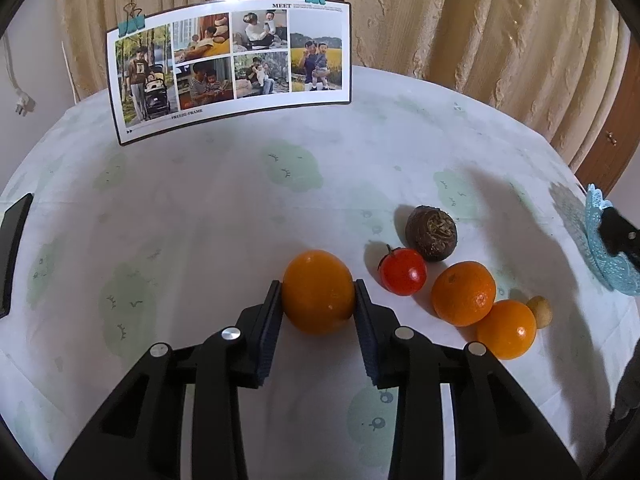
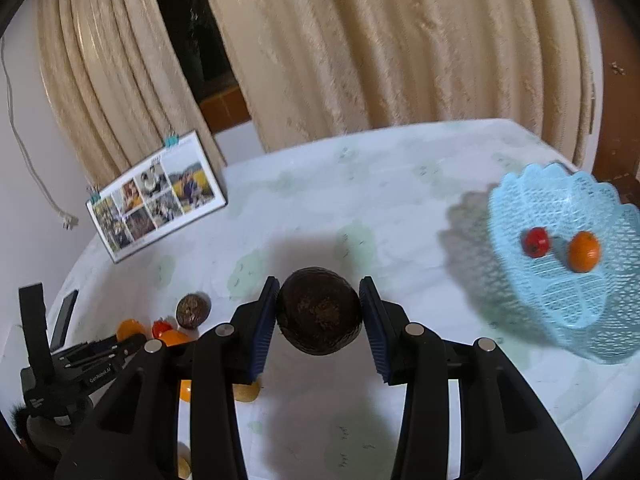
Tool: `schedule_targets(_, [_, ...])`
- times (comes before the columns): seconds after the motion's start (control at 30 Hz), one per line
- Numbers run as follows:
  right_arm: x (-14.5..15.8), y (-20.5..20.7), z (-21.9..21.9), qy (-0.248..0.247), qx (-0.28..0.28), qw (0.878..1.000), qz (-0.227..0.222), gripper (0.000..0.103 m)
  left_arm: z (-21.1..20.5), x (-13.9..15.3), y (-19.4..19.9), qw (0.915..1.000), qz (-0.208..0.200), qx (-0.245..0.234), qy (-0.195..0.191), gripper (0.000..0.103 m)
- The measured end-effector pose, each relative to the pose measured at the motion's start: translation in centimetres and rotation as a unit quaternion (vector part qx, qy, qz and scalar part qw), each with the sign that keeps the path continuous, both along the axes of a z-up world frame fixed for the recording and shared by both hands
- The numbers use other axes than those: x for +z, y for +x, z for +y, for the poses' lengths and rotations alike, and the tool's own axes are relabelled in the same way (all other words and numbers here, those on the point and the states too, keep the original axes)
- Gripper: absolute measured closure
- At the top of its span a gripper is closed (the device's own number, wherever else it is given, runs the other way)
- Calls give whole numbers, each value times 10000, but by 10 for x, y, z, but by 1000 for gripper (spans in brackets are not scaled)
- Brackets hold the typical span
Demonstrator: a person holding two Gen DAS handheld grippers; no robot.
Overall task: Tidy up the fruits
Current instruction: 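Grasp the dark brown fruit with the right gripper while the left gripper grasps an orange, then carry the dark brown fruit into the blue basket and release it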
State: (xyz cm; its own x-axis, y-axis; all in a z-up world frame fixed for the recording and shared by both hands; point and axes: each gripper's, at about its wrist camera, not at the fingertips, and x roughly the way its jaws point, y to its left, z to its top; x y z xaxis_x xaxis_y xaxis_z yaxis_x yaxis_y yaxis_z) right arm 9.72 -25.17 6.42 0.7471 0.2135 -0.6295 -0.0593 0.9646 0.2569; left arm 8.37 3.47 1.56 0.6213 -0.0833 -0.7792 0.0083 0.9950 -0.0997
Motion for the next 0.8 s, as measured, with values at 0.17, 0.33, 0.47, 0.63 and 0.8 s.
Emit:
schedule_targets(0.17, [15,-15,-32,119,-378,9989,-236,60,-4,9,-6,9999,-107,-2,22,68])
schedule_targets(0.33, [22,-27,-70,170,-840,9957,-351,60,-15,20,-13,9997,-219,-93,-11,68])
schedule_targets(0.47, [19,-36,-102,214,-1203,9919,-345,60,-28,29,-17,9994,-291,-199,6,68])
schedule_targets(0.63, [12,-47,-139,249,-1658,9854,-307,60,-45,43,-23,9985,-422,-343,30,68])
schedule_targets(0.8, [6,-61,-169,350,-2025,9780,-356,45,-66,54,-28,9973,-530,-511,74,68])
